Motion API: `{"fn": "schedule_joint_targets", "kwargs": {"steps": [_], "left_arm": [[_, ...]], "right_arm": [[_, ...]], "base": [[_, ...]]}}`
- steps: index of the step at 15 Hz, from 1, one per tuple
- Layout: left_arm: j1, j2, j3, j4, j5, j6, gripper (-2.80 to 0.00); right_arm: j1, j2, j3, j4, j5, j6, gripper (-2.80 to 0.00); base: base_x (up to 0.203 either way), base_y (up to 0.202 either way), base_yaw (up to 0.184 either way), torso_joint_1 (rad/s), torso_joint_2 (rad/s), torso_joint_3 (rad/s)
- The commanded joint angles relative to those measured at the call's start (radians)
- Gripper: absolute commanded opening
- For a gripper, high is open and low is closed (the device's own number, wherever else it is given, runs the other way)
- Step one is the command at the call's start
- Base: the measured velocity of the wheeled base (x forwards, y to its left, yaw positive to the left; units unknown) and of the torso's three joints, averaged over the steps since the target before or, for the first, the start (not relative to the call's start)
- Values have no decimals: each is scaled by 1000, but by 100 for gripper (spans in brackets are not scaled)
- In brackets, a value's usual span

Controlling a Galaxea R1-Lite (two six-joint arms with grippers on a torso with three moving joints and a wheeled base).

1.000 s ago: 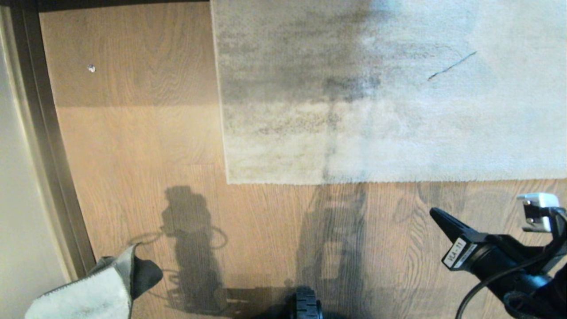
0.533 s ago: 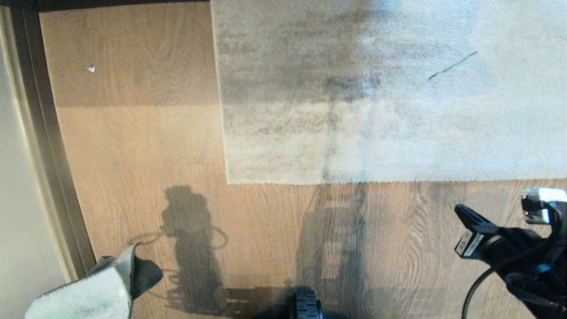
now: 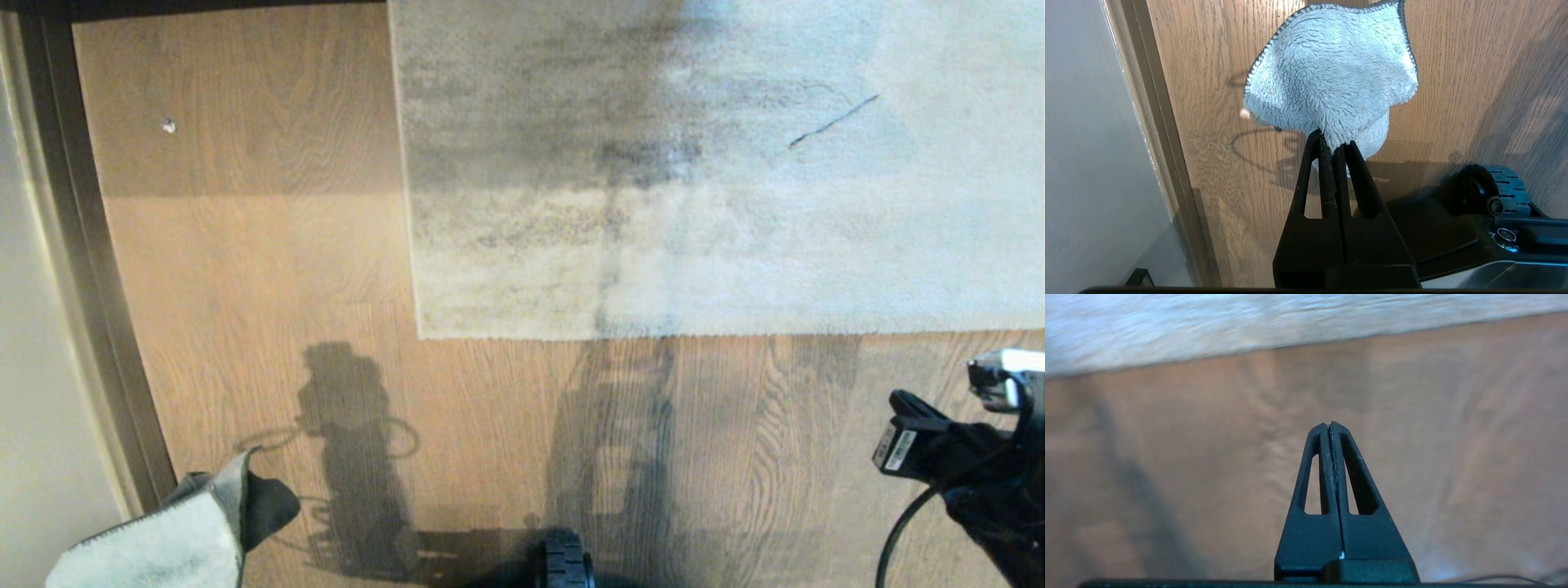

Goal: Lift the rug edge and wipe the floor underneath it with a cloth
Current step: Put down the rag

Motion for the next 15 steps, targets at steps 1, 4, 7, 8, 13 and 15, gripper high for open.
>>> {"fn": "schedule_joint_targets", "kwargs": {"steps": [1,4,7,8,13,15], "left_arm": [[0,0,0,1,0,-1,-280],[0,0,0,1,0,0,-280],[0,0,0,1,0,-1,-280],[0,0,0,1,0,1,-280],[0,0,0,1,0,0,-280],[0,0,0,1,0,-1,-280]], "right_arm": [[-83,-43,0,-6,-3,-2,-280],[-101,-135,0,15,-2,-21,-280],[-104,-263,0,72,2,-66,-280],[-102,-316,0,120,3,-67,-280],[-92,-514,0,435,49,-23,-280],[-109,-601,0,569,100,0,-280]], "base": [[0,0,0,0,0,0],[0,0,0,0,0,0],[0,0,0,0,0,0],[0,0,0,0,0,0],[0,0,0,0,0,0],[0,0,0,0,0,0]]}}
